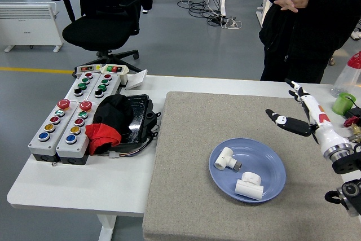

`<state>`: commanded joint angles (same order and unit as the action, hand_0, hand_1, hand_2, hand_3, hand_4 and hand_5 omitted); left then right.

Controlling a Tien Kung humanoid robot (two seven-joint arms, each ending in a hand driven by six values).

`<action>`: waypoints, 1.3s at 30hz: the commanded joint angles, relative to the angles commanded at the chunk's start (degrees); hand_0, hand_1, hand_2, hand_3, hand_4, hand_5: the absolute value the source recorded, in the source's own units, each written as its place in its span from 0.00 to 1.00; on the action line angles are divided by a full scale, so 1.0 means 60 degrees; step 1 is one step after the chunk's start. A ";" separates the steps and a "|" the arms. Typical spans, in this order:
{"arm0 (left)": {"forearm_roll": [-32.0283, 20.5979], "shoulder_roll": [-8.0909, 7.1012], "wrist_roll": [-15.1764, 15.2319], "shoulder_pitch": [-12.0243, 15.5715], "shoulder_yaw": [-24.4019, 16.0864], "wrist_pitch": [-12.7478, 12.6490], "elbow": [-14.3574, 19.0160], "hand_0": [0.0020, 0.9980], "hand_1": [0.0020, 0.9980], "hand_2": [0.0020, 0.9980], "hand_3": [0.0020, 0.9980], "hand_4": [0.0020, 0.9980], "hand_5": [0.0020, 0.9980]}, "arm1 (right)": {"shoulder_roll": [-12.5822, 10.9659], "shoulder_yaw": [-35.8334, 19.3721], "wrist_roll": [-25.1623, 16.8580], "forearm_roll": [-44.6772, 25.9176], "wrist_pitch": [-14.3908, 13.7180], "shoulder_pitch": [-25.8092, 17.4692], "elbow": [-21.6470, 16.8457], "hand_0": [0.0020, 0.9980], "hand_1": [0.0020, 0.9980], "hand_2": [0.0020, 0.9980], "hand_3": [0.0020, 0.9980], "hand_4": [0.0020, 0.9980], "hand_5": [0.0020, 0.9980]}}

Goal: Pick pipe place plate twice

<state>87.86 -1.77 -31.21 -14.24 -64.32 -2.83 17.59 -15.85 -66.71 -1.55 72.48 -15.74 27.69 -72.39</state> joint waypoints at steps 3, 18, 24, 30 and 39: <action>0.0041 0.0005 -0.0003 0.0001 -0.0024 0.0011 0.0000 0.65 0.63 0.64 0.56 0.39 1.00 | -0.0040 -0.0909 -0.0316 -0.1241 0.0040 -0.0373 0.0045 0.86 0.83 0.91 0.83 0.57 0.34; 0.0184 0.0004 -0.0003 -0.0019 -0.0123 0.0040 -0.0010 0.65 0.63 0.64 0.56 0.39 1.00 | -0.0130 -0.4245 0.0039 -0.7062 0.0636 -0.2156 0.0179 0.81 0.78 0.84 0.79 0.51 0.46; 0.0275 0.0023 -0.0021 -0.0019 -0.0193 0.0054 -0.0007 0.65 0.63 0.64 0.55 0.39 1.00 | 0.0050 -0.4636 0.0054 -0.7330 0.0772 -0.2570 0.0182 0.81 0.78 0.84 0.79 0.51 0.48; 0.0360 0.0042 -0.0050 -0.0012 -0.0245 0.0070 0.0003 0.65 0.63 0.64 0.55 0.39 1.00 | 0.0163 -0.4681 0.0108 -0.7274 0.0928 -0.2836 0.0172 0.81 0.78 0.84 0.79 0.51 0.51; 0.0474 0.0059 -0.0053 0.0049 -0.0308 0.0089 0.0006 0.65 0.63 0.64 0.55 0.39 1.00 | 0.0186 -0.4753 0.0191 -0.7164 0.1028 -0.3025 0.0094 0.82 0.78 0.83 0.79 0.51 0.53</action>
<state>90.70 -1.41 -31.53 -13.95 -66.17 -2.30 17.63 -14.74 -95.23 -0.40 29.50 -9.58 9.54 -71.83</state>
